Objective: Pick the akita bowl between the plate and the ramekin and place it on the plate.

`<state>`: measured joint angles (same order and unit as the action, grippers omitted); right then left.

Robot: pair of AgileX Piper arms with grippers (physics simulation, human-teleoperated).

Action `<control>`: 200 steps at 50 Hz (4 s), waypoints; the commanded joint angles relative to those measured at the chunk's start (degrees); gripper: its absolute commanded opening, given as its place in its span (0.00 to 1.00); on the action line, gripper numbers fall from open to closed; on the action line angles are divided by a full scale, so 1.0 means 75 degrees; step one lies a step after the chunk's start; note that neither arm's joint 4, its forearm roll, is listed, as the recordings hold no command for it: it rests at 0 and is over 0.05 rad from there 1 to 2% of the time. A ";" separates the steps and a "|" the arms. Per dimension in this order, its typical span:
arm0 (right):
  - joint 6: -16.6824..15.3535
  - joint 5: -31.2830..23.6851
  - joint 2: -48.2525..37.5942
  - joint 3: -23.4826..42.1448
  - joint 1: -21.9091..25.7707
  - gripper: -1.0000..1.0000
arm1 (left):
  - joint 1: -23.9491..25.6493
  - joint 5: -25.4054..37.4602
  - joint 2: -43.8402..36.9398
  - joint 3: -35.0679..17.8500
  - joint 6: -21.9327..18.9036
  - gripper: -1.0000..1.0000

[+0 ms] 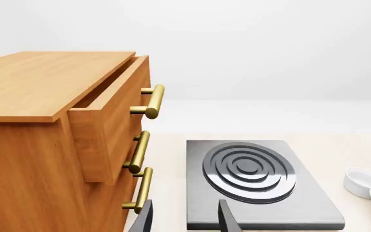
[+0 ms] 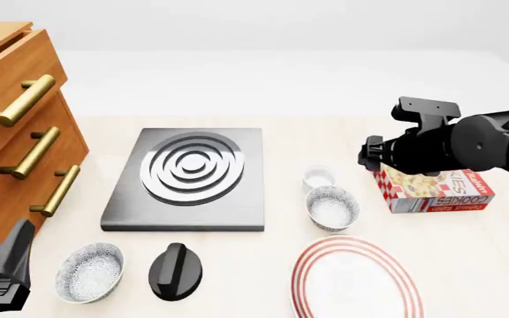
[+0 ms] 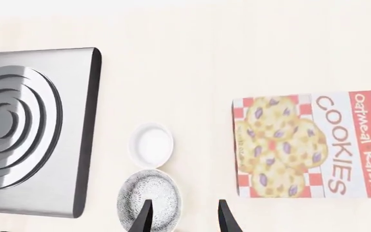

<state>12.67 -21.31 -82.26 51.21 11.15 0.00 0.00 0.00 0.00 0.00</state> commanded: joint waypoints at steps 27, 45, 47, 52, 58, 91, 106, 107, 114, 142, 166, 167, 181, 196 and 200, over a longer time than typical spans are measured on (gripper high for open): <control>-0.0026 0.0944 -0.0904 -0.0658 0.0226 1.00 | 0.0000 0.0000 0.0000 0.0000 0.0000 1.00; 0.0145 0.1298 -0.1478 -0.0735 0.0514 1.00 | 0.0000 0.0000 0.0000 0.0000 0.0000 1.00; 0.0137 0.1347 -0.1513 -0.0762 0.0503 1.00 | 0.0000 0.0000 0.0000 0.0000 0.0000 1.00; 0.0124 0.1454 -0.1583 -0.0841 0.0509 1.00 | 0.0000 0.0000 0.0000 0.0000 0.0000 1.00; 0.0126 0.1540 -0.1658 -0.0897 0.0506 1.00 | 0.0000 0.0000 0.0000 0.0000 0.0000 1.00; 0.0099 0.1819 -0.1879 -0.1116 0.0428 1.00 | 0.0000 0.0000 0.0000 0.0000 0.0000 1.00; -0.0060 0.1861 -0.1858 -0.1177 0.0251 0.00 | 0.0000 0.0000 0.0000 0.0000 0.0000 1.00; -0.0087 0.1856 -0.1823 -0.1186 0.0227 0.00 | 0.0000 0.0000 0.0000 0.0000 0.0000 1.00; -0.0168 0.1892 -0.1783 -0.1239 0.0172 0.00 | 0.0000 0.0000 0.0000 0.0000 0.0000 1.00; -0.1084 0.0390 0.0945 -0.1063 -0.0068 0.00 | 0.0000 0.0000 0.0000 0.0000 0.0000 1.00; -0.1317 -0.0416 0.1920 -0.1500 0.0883 0.00 | 0.0000 0.0000 0.0000 0.0000 0.0000 1.00; -0.1317 -0.0416 0.1920 -0.1502 0.0883 0.00 | 0.0000 0.0000 0.0000 0.0000 0.0000 1.00; -0.1553 0.0042 0.1867 -0.2297 0.1306 0.00 | 0.0000 0.0000 0.0000 0.0000 0.0000 1.00; -0.1471 0.1014 0.1500 -0.3485 0.1233 0.00 | 0.0000 0.0000 0.0000 0.0000 0.0000 1.00; -0.1398 0.1253 0.1346 -0.3704 0.1253 0.00 | 0.0000 0.0000 0.0000 0.0000 0.0000 1.00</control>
<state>1.71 -16.12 -70.54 28.12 20.58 0.00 0.00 0.00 0.00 0.00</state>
